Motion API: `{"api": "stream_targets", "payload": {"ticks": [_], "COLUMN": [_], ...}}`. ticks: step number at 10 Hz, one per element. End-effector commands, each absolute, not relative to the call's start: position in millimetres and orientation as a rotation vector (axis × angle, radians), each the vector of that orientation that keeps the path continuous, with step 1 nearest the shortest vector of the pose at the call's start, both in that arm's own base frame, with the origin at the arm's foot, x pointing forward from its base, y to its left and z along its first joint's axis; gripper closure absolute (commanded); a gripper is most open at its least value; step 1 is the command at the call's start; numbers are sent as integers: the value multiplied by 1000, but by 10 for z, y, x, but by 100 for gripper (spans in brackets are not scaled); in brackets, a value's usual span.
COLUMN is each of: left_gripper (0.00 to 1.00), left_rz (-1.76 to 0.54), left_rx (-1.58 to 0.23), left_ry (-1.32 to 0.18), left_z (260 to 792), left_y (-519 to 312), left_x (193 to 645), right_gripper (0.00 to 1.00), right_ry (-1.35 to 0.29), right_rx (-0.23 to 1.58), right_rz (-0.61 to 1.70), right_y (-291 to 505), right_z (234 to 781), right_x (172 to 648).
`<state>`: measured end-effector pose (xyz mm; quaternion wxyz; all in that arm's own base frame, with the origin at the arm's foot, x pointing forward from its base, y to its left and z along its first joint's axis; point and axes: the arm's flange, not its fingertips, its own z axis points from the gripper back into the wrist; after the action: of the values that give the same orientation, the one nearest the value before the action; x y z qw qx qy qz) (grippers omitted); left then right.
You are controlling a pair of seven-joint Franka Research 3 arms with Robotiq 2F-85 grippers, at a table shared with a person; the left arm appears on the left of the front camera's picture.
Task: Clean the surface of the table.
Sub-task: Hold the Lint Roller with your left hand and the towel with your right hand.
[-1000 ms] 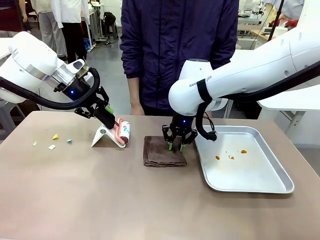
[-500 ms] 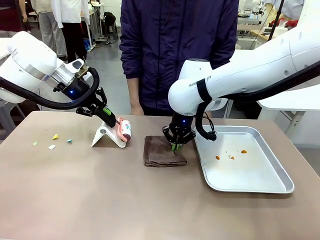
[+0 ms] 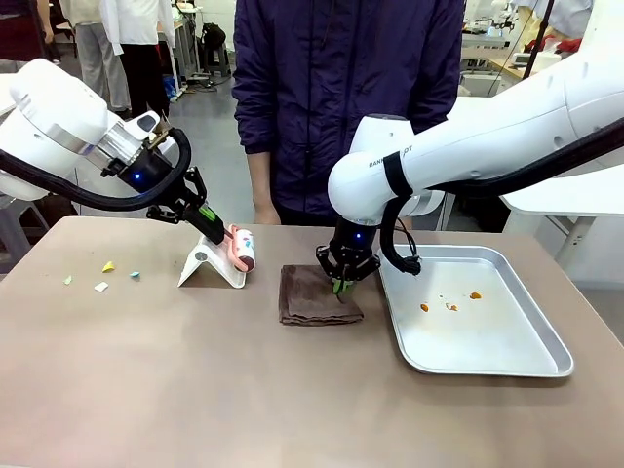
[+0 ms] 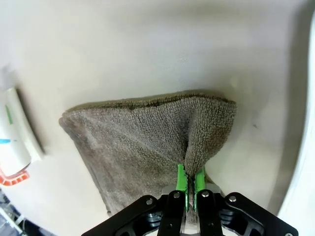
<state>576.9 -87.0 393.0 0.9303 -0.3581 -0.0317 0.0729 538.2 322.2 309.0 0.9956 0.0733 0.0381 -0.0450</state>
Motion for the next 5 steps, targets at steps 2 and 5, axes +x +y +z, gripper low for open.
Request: {"api": "stream_targets", "payload": {"ticks": [2, 5], "left_gripper": [100, 100], "left_rz": [168, 195], "left_rx": [-843, -993], "left_ry": [-129, -136], "left_z": [4031, 4139], "left_y": [-733, -408], "left_x": [5668, 5652], "right_gripper": [100, 100], "right_ry": [81, 57], "right_rx": [439, 783], "right_rz": [-87, -78], "right_y": [2996, 2613], "right_z": [3237, 3387], "right_x": [5343, 5244]}}
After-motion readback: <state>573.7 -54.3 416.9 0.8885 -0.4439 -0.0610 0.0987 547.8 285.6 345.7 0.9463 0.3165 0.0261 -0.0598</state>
